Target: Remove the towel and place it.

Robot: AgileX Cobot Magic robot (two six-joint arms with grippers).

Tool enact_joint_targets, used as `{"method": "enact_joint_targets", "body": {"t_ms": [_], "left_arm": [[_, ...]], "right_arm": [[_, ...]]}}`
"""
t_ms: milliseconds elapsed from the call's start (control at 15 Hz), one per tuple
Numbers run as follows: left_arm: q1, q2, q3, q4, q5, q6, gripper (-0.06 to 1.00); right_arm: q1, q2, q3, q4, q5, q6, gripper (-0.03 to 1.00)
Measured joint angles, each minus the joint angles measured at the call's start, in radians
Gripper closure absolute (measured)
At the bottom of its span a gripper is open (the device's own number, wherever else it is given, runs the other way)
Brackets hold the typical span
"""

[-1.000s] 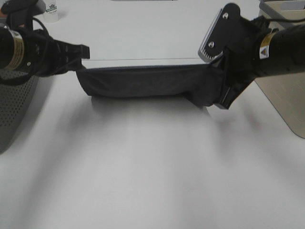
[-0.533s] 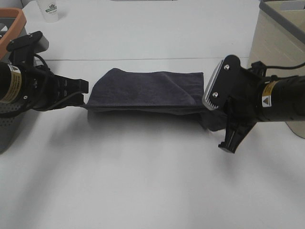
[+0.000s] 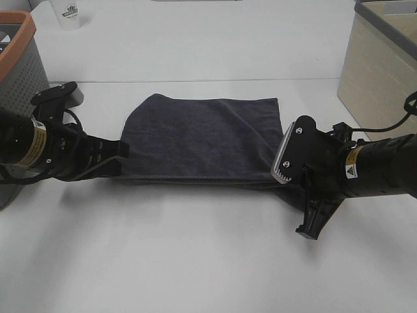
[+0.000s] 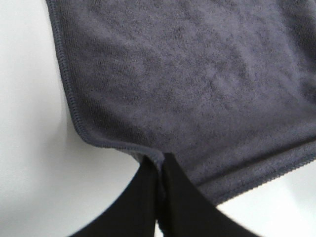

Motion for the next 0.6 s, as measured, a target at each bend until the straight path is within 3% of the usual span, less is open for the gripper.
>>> {"method": "enact_joint_targets", "body": {"t_ms": [67,133,200,267,400,600], "left_arm": [[0.001,0.001,0.000,0.006,0.015,0.013,0.88],[0.014,0.003,0.001,0.010,0.045,0.027,0.74],[0.022,0.005,0.001,0.010,0.035,0.046,0.40],[0.022,0.005,0.001,0.011,0.021,0.048,0.26],[0.022,0.005,-0.013,0.012,-0.015,0.048,0.17],[0.022,0.004,-0.049,0.023,-0.045,0.030,0.16]], "right_arm": [[-0.006,0.001,0.002,0.004,0.011,0.003,0.90],[-0.019,0.001,0.008,0.008,0.035,0.007,0.81],[-0.021,0.001,0.009,0.008,0.050,0.007,0.57],[-0.021,0.001,0.009,0.011,0.050,0.007,0.47],[-0.021,-0.009,0.010,0.023,0.052,0.008,0.34],[-0.021,-0.101,0.012,0.023,0.081,0.008,0.29]]}}
